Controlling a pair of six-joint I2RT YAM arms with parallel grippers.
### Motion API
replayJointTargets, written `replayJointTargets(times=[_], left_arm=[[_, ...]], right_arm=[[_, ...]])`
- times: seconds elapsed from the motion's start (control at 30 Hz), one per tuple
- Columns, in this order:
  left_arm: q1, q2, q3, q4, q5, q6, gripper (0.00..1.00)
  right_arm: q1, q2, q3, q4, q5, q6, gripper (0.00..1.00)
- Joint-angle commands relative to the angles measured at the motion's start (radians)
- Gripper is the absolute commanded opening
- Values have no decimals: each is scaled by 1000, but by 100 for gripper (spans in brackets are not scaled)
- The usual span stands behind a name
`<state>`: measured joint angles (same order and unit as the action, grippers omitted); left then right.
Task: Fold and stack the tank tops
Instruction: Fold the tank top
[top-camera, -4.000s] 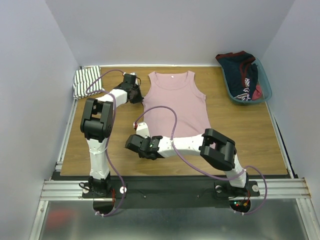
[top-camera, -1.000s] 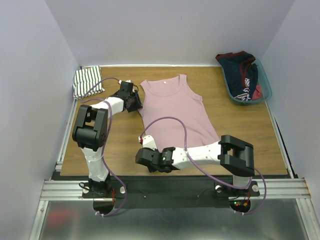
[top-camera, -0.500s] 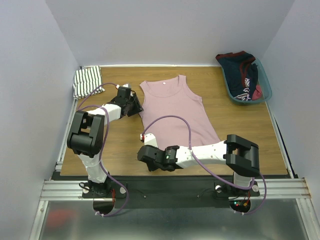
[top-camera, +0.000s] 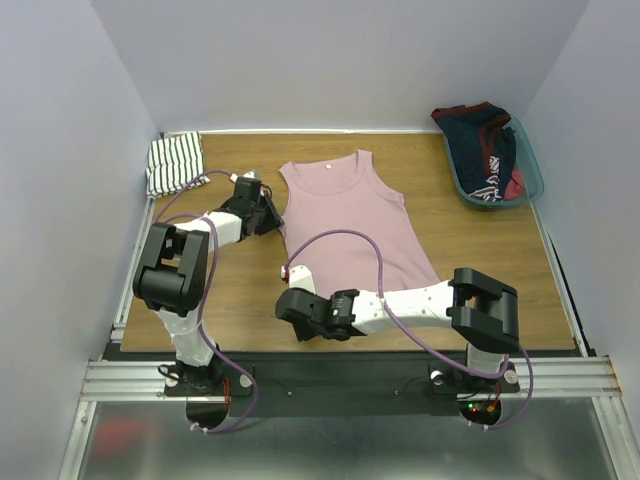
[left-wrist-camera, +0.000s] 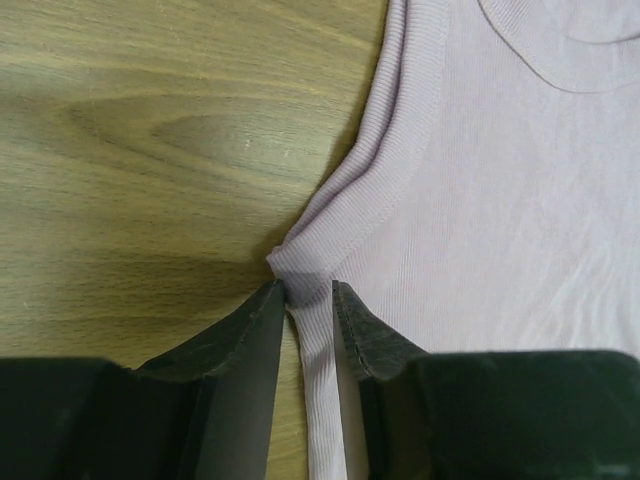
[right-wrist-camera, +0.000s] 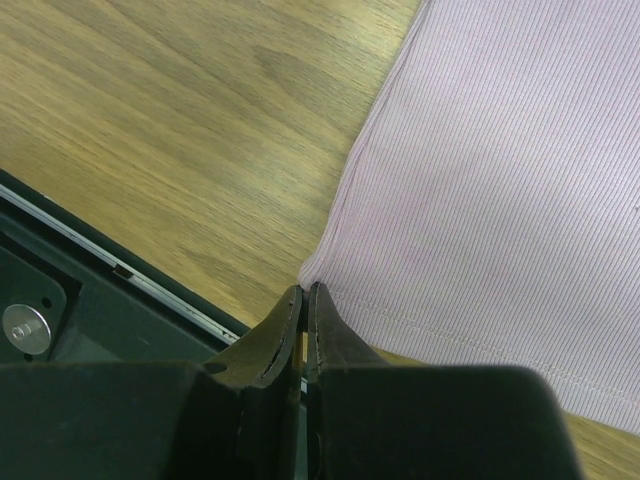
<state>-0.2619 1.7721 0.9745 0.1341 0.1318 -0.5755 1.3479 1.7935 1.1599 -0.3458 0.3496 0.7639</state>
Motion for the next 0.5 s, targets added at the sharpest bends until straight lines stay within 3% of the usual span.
replayJointTargets(times=[0.0,0.17,0.27,0.47], left_arm=[[0,23,21,18,-34,-6,32],[-2,52,47,1,-41,-4,17],[0,59,72,-14,-70,0,1],[19,12,118,-76,-196,-6,0]], right_arm=[[-3,-49,-12,44,-9,9,1],[-3,-55,-11,44,-15,9,1],[-3,-52,-5,45,-32,8,0],[8,4,27,71,-112,11,0]])
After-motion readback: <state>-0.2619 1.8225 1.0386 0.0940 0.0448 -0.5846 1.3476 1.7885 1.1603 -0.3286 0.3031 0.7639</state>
